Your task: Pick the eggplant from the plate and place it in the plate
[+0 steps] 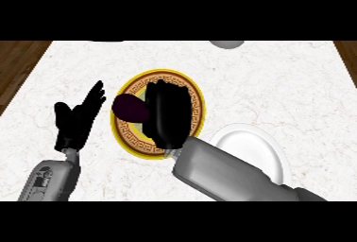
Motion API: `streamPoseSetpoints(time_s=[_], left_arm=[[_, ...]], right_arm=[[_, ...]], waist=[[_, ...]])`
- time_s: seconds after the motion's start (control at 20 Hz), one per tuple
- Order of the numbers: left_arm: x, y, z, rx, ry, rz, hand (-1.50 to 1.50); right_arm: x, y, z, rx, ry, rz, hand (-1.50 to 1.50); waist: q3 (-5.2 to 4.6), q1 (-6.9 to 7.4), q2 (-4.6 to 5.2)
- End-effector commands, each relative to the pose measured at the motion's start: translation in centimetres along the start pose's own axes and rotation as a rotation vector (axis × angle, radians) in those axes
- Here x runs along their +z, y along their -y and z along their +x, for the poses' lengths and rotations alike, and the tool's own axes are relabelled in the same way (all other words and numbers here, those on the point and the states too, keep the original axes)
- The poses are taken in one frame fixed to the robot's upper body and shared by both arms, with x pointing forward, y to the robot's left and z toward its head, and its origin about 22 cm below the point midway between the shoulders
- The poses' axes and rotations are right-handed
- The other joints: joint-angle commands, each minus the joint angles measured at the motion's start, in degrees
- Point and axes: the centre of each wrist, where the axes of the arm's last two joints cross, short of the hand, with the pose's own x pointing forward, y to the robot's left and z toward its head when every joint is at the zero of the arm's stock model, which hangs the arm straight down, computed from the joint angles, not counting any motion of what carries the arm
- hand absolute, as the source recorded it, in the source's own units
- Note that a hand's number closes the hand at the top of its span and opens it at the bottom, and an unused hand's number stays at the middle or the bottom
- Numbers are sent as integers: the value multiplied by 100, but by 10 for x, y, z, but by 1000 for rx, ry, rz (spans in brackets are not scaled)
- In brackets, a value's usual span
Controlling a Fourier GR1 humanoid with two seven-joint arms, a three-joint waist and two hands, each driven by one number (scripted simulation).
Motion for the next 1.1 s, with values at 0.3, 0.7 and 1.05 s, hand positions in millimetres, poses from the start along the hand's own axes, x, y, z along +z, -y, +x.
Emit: streamPoseSetpoints(time_s=[0.3,0.7,1.05], left_arm=[[-2,-25,2,-4,1,40,0],[11,-13,-3,14,7,48,0],[2,-19,-6,10,5,37,0]], right_arm=[[-2,-36,-31,56,-225,58,150],[0,-45,-43,-90,-275,300,-150],[-2,-46,-32,-223,-39,95,-150]], waist=[[8,-273,62],[14,-229,44],[11,-275,54]])
